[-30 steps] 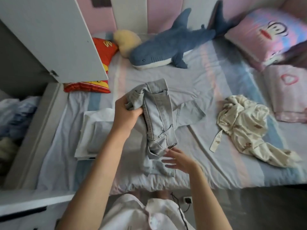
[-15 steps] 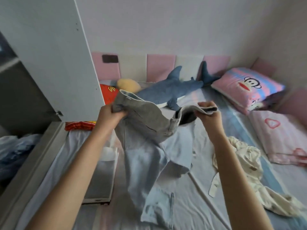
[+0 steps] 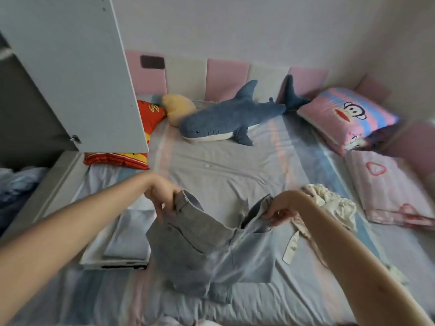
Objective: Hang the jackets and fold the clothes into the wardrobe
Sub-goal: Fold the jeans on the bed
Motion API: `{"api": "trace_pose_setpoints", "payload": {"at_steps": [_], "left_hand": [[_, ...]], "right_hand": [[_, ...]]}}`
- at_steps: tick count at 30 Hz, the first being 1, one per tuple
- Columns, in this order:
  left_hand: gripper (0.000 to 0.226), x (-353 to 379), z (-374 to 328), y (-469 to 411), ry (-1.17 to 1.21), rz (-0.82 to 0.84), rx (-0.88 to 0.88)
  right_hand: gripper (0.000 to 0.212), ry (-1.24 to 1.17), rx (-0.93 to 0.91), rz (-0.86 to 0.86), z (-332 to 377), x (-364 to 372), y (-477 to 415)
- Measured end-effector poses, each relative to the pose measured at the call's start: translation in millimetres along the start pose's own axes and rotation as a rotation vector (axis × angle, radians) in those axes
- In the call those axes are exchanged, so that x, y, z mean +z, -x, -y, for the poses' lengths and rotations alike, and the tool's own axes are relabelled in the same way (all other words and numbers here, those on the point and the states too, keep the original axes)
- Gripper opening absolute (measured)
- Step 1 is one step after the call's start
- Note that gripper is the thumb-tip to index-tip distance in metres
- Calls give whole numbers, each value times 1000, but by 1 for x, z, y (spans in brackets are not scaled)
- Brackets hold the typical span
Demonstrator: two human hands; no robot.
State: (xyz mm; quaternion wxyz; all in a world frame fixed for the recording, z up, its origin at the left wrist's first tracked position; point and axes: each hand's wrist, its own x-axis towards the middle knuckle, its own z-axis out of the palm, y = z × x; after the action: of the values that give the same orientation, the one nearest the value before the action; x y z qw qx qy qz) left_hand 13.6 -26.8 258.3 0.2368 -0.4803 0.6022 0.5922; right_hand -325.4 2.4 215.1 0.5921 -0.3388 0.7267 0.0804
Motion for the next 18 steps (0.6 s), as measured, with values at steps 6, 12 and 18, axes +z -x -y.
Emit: {"api": "trace_pose_setpoints", "payload": {"at_steps": [6,12,18], "left_hand": [[37,-121,-82,38,328,-781,319],[29,-201,-206,174,427,-1189,904],[28,-200,-242,209,281,-1416,1110]], "right_hand": [[24,-454,-613,-692,99,-106,81],[22,-647,-1183,-1103,176,-191,255],[31,-750,-1340,-1176,178,-221,311]]}}
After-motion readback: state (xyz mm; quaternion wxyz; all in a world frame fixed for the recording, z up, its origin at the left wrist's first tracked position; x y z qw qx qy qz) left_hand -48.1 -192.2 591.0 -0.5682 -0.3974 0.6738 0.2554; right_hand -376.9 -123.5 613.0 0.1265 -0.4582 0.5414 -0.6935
